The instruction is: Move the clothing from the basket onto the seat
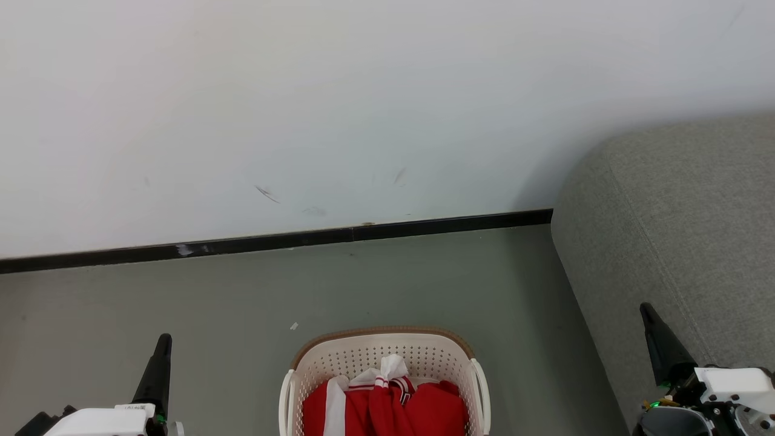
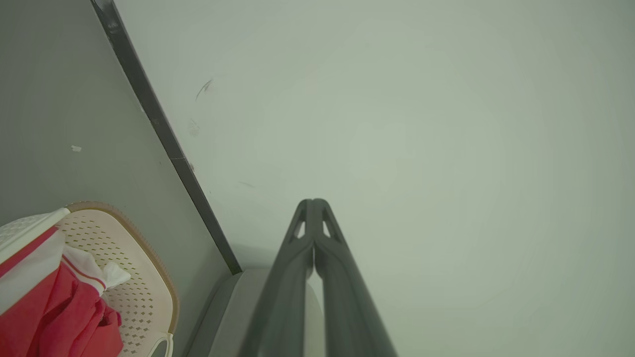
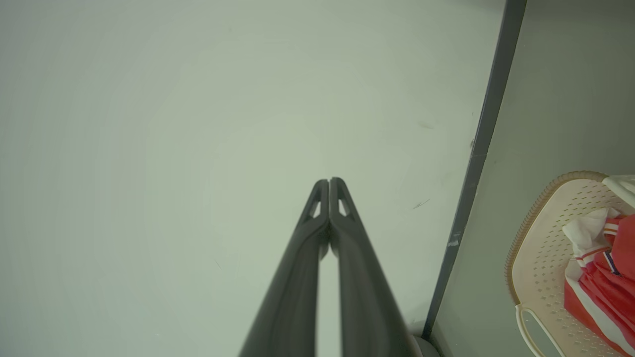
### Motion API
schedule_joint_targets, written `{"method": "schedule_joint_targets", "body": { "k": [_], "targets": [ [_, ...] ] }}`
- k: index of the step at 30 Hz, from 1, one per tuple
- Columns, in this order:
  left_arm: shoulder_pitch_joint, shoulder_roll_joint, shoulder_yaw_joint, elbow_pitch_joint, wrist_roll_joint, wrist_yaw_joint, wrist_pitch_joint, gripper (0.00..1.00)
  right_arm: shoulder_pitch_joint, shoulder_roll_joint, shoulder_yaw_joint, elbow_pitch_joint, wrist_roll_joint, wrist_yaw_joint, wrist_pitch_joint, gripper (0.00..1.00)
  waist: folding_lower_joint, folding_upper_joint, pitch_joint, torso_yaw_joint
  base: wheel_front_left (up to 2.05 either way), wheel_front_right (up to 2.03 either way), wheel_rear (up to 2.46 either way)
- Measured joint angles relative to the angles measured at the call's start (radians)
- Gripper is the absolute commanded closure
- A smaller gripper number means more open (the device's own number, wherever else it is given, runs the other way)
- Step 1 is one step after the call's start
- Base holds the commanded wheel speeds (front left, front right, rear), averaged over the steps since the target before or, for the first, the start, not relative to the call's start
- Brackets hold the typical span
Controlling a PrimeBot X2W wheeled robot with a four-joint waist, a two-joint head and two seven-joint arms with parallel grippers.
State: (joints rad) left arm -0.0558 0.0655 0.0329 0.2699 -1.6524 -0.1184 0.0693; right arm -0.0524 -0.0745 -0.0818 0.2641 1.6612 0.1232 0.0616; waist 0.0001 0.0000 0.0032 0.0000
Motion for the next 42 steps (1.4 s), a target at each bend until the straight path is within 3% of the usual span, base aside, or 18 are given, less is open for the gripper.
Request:
{"method": "schedule_joint_targets", "body": {
  "k": [42],
  "targets": [
    [0.0, -0.002, 0.003, 0.0, 0.0, 0.0, 0.001, 1.0, 0.0, 0.002, -0.003, 0.0, -0.009, 0.0, 0.002, 1.0, 0.0, 0.0, 0.0, 0.0, 0.0, 0.0, 0.0]
  ]
}}
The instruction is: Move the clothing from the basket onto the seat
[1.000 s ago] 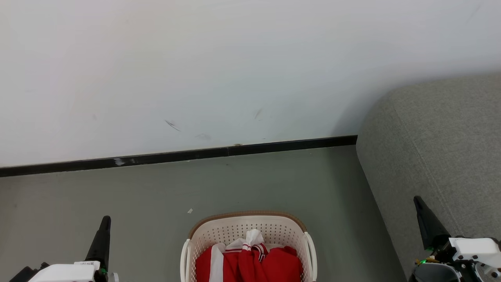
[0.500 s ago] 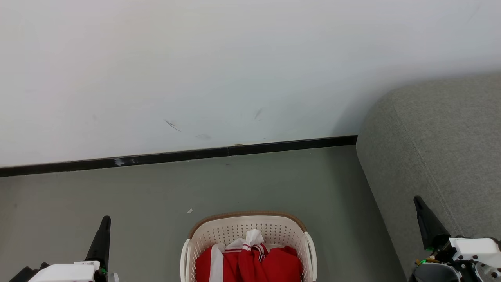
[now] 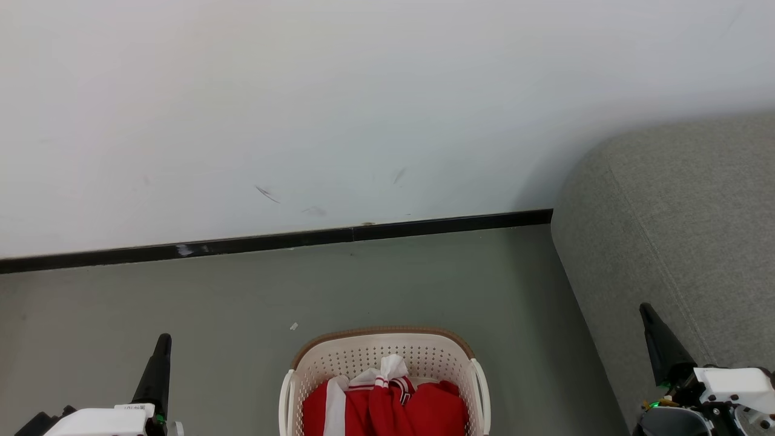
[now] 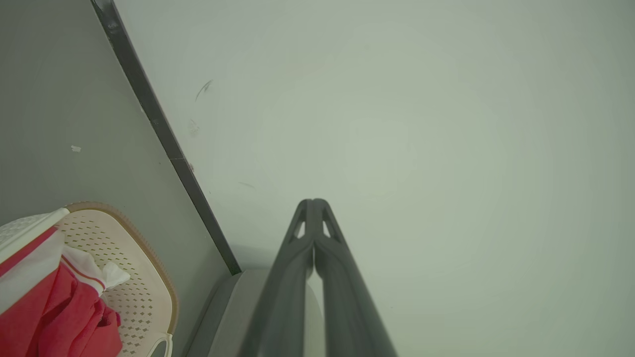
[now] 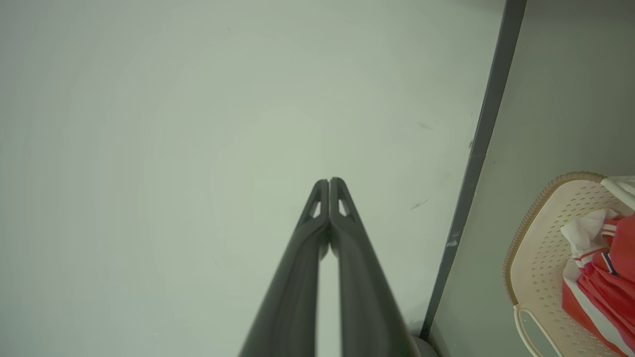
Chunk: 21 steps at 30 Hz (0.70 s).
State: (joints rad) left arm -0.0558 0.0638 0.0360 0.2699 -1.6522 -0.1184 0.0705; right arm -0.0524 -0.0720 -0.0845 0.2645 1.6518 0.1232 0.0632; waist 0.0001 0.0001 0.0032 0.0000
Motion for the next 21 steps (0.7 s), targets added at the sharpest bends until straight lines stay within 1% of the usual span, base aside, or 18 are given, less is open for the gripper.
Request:
{"method": "schedule_joint_targets", "body": {
  "k": [21],
  "targets": [
    [0.0, -0.001, 0.001, 0.0, 0.0, 0.0, 0.0, 1.0, 0.0, 0.001, -0.001, 0.0, -0.001, 0.0, 0.0, 1.0, 0.0, 0.0, 0.0, 0.0, 0.0, 0.0, 0.0]
  ]
}}
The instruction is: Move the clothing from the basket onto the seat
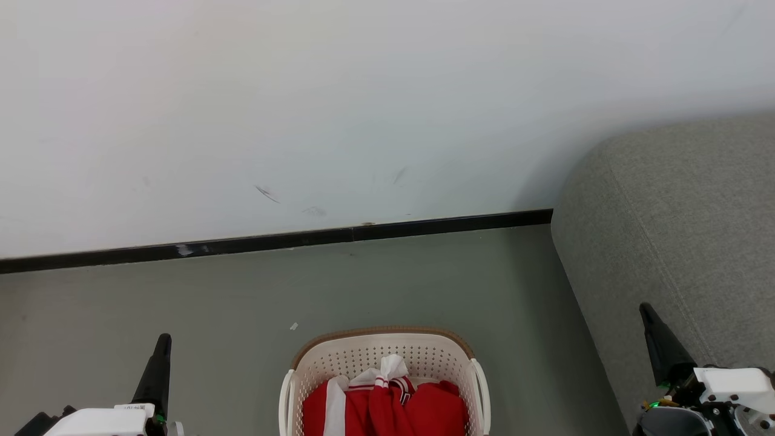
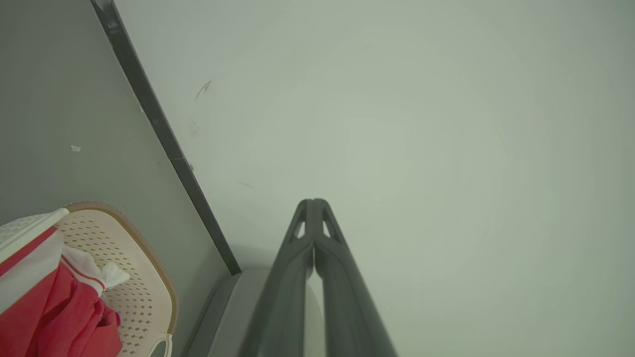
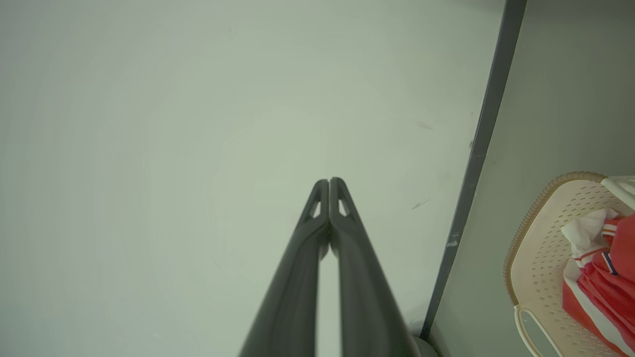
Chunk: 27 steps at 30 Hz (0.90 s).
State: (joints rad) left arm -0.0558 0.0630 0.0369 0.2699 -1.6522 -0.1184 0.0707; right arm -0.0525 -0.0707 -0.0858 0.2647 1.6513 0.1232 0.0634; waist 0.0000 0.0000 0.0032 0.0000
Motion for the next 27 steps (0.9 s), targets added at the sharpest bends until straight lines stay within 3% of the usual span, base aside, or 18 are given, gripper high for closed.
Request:
{"method": "schedule_joint_targets", "body": {
  "k": [4, 5, 6, 7, 8, 27],
  "targets": [
    [0.0, 0.0, 0.0, 0.0, 0.0, 0.0, 0.0, 1.0, 0.0, 0.0, 0.0, 0.0, 0.0, 0.0, 0.0, 1.0, 0.0, 0.0, 0.0, 0.0, 0.0, 0.0, 0.0],
    [0.001, -0.001, 0.0, 0.002, 0.0, 0.0, 0.0, 0.0, 0.001, 0.001, 0.0, 0.002, 0.0, 0.0, 0.001, 0.0, 0.0, 0.0, 0.0, 0.0, 0.0, 0.0, 0.0],
    [0.004, -0.004, -0.001, 0.01, 0.0, 0.002, -0.001, 0.0, 0.006, 0.004, 0.001, 0.008, 0.0, 0.0, 0.0, 0.0, 0.0, 0.0, 0.0, 0.0, 0.0, 0.0, 0.0],
    [0.016, -0.016, -0.005, 0.033, 0.0, 0.002, -0.001, 1.0, 0.027, 0.016, 0.004, 0.028, 0.0, 0.0, -0.001, 1.0, 0.0, 0.0, 0.0, 0.0, 0.0, 0.0, 0.0],
    [0.025, -0.023, -0.007, 0.04, 0.0, 0.002, -0.001, 0.0, 0.039, 0.022, 0.005, 0.037, 0.0, -0.001, -0.001, 0.0, 0.0, 0.0, 0.0, 0.0, 0.0, 0.0, 0.0],
    [0.034, -0.028, -0.057, 0.021, 0.103, 0.002, -0.056, 0.0, 0.053, 0.027, 0.037, 0.013, -0.087, -0.001, -0.049, 0.0, 0.0005, 0.0, -0.001, -0.001, 0.0, 0.0, 0.0]
  ]
}}
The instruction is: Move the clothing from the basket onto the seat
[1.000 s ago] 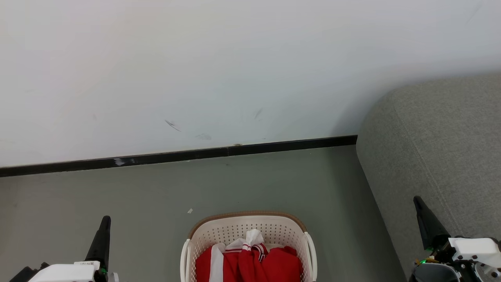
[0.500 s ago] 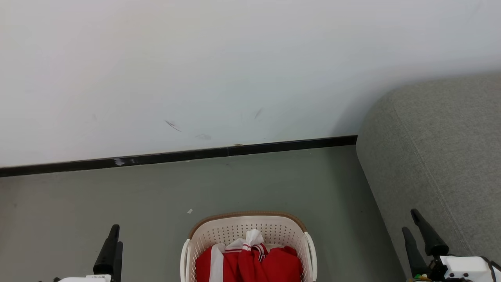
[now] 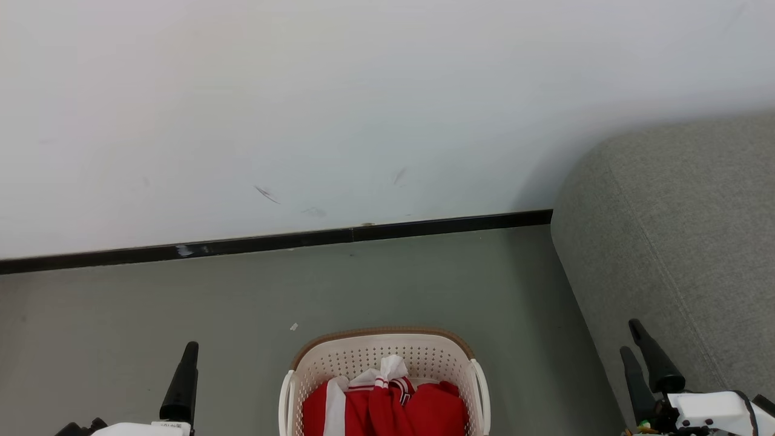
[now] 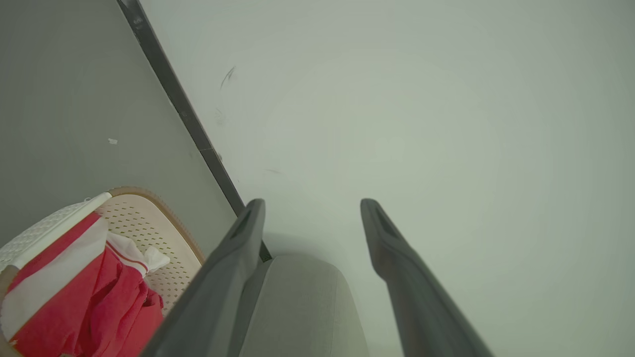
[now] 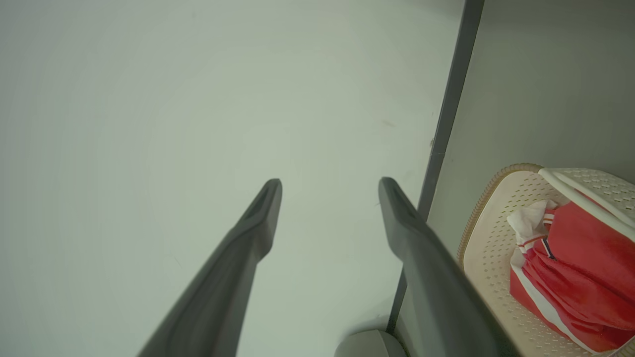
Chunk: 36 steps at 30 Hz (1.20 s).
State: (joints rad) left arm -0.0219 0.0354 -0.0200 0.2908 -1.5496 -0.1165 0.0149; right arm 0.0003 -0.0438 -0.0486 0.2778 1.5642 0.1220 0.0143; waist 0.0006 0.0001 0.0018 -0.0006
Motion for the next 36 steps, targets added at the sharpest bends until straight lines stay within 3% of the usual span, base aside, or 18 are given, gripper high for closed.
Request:
{"method": "schedule_joint_targets", "body": {
  "k": [9, 22, 30, 36],
  "targets": [
    [-0.003, 0.001, -0.012, -0.03, 0.136, 0.004, -0.026, 0.0, 0.0, -0.002, 0.02, -0.016, -0.106, 0.0, -0.03, 0.0, 0.0056, 0.0, -0.005, 0.001, 0.0, 0.0, 0.0],
    [-0.014, 0.025, -0.059, -0.085, 0.44, 0.035, -0.062, 0.0, 0.0, -0.006, 0.028, -0.046, -0.325, 0.0, -0.068, 0.0, 0.0159, 0.0, -0.018, 0.002, 0.0, 0.0, 0.0],
    [-0.014, 0.031, -0.109, -0.098, 0.621, 0.068, -0.092, 0.0, 0.0, -0.007, 0.041, -0.054, -0.486, 0.0, -0.091, 0.0, 0.0168, 0.0, -0.025, 0.002, 0.0, 0.0, 0.0],
    [-0.014, 0.032, -0.135, -0.103, 0.733, 0.099, -0.11, 0.0, 0.002, -0.01, 0.053, -0.063, -0.626, 0.0, -0.112, 0.0, 0.013, 0.0, -0.026, 0.003, 0.0, 0.0, 0.0]
  ]
}}
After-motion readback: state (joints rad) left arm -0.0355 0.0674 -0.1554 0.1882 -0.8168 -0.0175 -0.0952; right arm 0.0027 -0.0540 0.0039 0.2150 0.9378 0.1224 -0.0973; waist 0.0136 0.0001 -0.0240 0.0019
